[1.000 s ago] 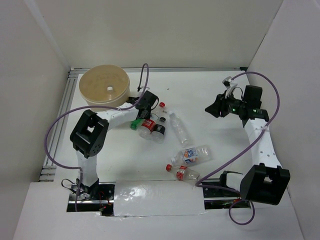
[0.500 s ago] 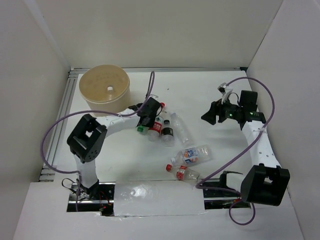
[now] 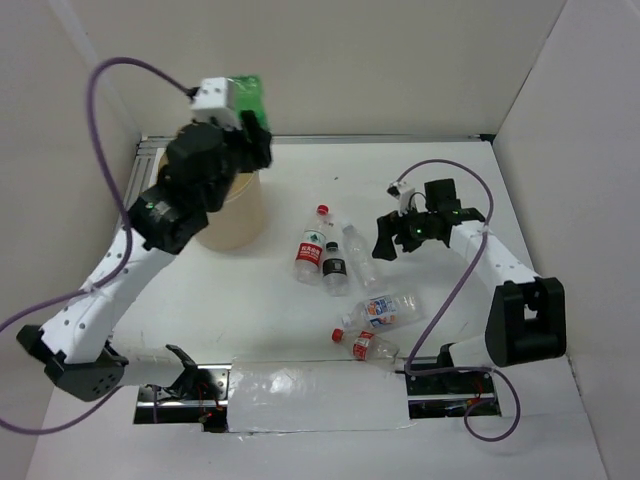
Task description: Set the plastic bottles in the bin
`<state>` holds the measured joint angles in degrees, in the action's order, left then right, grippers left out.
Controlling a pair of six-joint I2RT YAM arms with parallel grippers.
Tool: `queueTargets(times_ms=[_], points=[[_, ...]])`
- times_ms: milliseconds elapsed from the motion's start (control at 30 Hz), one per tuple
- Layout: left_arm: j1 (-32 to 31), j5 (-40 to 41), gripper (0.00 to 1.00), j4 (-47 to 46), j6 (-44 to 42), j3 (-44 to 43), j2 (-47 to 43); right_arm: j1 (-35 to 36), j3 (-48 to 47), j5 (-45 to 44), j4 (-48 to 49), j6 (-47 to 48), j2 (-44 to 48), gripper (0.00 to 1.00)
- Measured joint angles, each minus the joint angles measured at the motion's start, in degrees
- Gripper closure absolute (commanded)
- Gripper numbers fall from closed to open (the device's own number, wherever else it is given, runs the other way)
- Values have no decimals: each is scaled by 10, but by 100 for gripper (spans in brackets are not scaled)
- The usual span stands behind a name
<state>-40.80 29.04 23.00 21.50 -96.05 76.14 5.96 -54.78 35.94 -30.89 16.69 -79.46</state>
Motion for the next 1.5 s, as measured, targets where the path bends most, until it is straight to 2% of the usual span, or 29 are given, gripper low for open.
queueTargets(times_ms=[67,133,167,233,267,300,400,467,667,800,867,900,933,967,1000,1100,1200,1300,1400,1500], points=[[64,6,65,8,11,4,-22,26,-7,-26,7,-12,-17,4],[136,4,61,15,18,14,-28,54,-13,-57,20,-26,-38,4],[170,-2,51,19,24,21,-27,66,-14,-70,25,-32,-47,4],[223,-12,39,26,29,42,-11,89,-17,-102,38,-45,-64,4],[239,-16,33,31,30,55,0,97,-19,-114,43,-51,-72,4],[247,-21,23,37,30,68,10,104,-22,-127,46,-56,-78,4],[257,-41,15,59,42,97,43,119,-36,-170,52,-67,-101,3],[261,-52,0,72,44,106,57,125,-48,-192,56,-71,-119,3],[272,-58,0,83,57,109,56,156,-70,-218,66,-81,-170,4],[224,-68,4,89,36,110,26,172,-76,-221,65,-84,-206,14],[177,-87,7,83,19,128,-7,173,-79,-222,61,-85,-220,28],[145,-105,8,82,11,145,-31,171,-80,-222,58,-90,-223,39],[123,-118,8,84,6,158,-50,169,-83,-222,57,-90,-225,39],[89,-132,8,73,4,186,-75,165,-88,-220,51,-89,-225,48],[60,-144,8,71,5,214,-100,161,-96,-217,47,-83,-225,51],[-21,-159,8,63,33,314,-152,152,-132,-210,25,-50,-223,55],[-95,-165,8,52,105,452,-178,147,-219,-197,-19,10,-220,55],[-145,-159,8,43,160,534,-178,147,-319,-171,-22,59,-211,57],[-186,-146,8,38,212,581,-177,151,-404,-139,4,71,-195,60],[-211,-127,8,12,250,590,-171,174,-433,-111,98,50,-168,65]])
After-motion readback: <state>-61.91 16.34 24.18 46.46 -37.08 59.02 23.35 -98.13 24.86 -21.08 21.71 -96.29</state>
